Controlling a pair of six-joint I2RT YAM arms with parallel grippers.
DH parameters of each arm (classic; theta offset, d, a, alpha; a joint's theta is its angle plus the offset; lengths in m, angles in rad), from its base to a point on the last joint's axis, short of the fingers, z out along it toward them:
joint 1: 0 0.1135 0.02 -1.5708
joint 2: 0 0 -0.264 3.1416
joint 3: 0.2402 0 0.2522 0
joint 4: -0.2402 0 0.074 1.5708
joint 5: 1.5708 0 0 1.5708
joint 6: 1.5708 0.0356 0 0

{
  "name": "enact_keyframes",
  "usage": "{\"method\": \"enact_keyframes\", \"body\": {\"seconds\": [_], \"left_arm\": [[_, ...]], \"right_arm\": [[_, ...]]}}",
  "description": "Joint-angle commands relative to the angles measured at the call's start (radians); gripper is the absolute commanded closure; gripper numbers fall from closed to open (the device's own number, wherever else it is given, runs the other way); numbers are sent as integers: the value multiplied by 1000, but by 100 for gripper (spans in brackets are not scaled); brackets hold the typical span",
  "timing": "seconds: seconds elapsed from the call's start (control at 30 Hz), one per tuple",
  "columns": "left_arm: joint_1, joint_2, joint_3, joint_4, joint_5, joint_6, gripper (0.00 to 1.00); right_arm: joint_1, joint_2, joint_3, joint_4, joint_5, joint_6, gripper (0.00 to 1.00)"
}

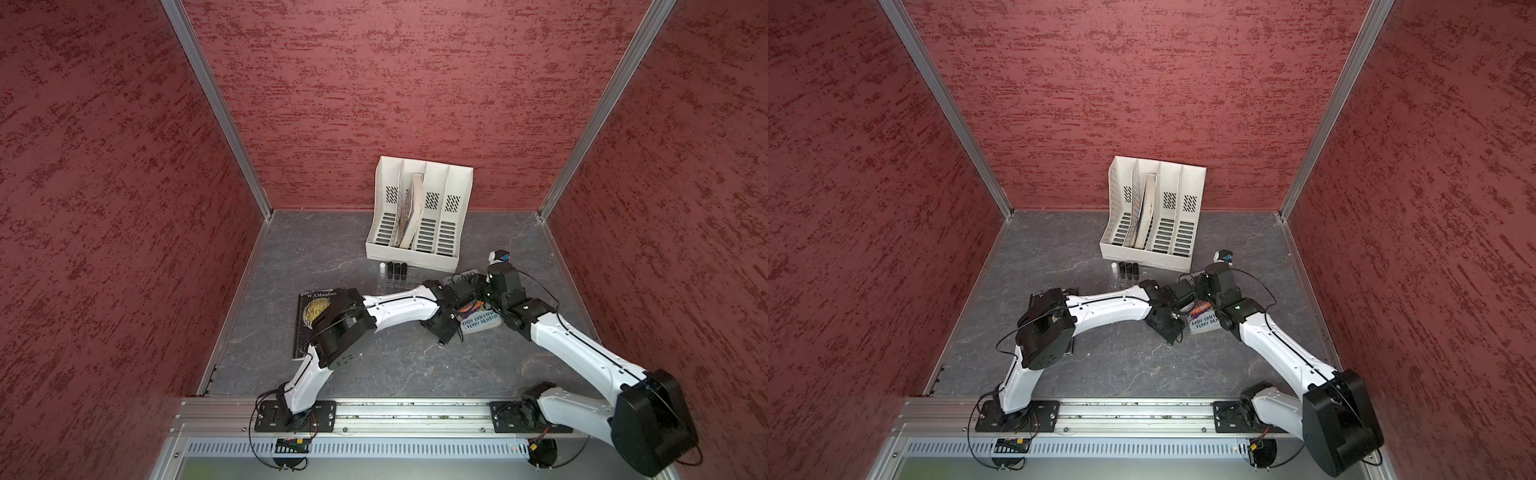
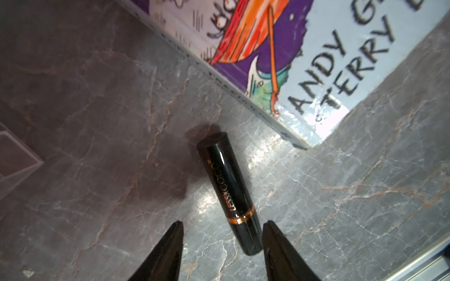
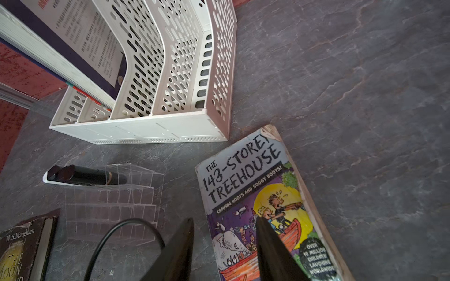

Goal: Arrange the lipsticks in the organizer
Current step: Pick up the lipstick at the center of the board.

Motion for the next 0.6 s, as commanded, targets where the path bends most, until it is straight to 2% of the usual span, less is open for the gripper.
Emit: {"method": "enact_keyframes", "body": {"seconds": [0.0,0.23,0.3,0.57], "left_arm": [[-9,27,2,-25,-3,23,47],[-8,21,-32,21,-14,15,47],[-14,27,-58,63,28,-13,50],[-26,52,-74,100,23,-21,61]], "right_arm": [[-13,-43,-4,4,-29,15,55],[-89,-85,3,-50,-43,28,53],[-103,-90,0,-55,-59,27,53],[-120,-102,-11,-61,-77,30,52]]}}
